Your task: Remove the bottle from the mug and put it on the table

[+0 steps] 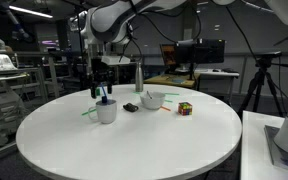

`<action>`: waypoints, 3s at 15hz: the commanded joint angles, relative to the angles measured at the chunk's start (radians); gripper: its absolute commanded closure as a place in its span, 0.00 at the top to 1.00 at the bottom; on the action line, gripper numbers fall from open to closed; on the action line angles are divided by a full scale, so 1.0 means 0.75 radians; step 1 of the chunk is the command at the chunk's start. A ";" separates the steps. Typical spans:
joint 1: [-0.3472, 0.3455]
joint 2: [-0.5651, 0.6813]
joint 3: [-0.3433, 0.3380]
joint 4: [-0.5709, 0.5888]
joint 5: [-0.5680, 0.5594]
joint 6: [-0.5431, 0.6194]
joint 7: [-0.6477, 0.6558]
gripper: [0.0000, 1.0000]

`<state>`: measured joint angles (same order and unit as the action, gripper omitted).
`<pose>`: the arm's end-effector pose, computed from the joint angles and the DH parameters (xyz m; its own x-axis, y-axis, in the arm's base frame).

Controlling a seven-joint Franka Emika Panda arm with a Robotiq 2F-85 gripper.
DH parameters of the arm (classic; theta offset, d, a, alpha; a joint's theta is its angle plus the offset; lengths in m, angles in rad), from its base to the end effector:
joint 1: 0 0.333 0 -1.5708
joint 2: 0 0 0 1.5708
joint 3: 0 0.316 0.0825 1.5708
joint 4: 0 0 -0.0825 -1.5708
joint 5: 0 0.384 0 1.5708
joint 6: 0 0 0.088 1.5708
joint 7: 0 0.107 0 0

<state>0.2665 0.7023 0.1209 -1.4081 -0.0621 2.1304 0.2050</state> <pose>0.6826 0.2566 0.2918 0.9827 0.1840 0.0197 0.1845 -0.9824 -0.0292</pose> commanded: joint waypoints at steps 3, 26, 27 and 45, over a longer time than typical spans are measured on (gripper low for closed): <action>0.022 0.055 -0.026 0.096 0.004 -0.084 0.020 1.00; 0.046 0.108 -0.035 0.164 -0.017 -0.137 0.009 0.07; 0.048 0.103 -0.036 0.161 -0.019 -0.134 0.011 0.07; 0.145 -0.114 -0.181 0.148 -0.290 -0.135 0.256 0.07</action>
<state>0.3552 0.6525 0.0138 -1.2917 -0.2464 2.0783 0.3324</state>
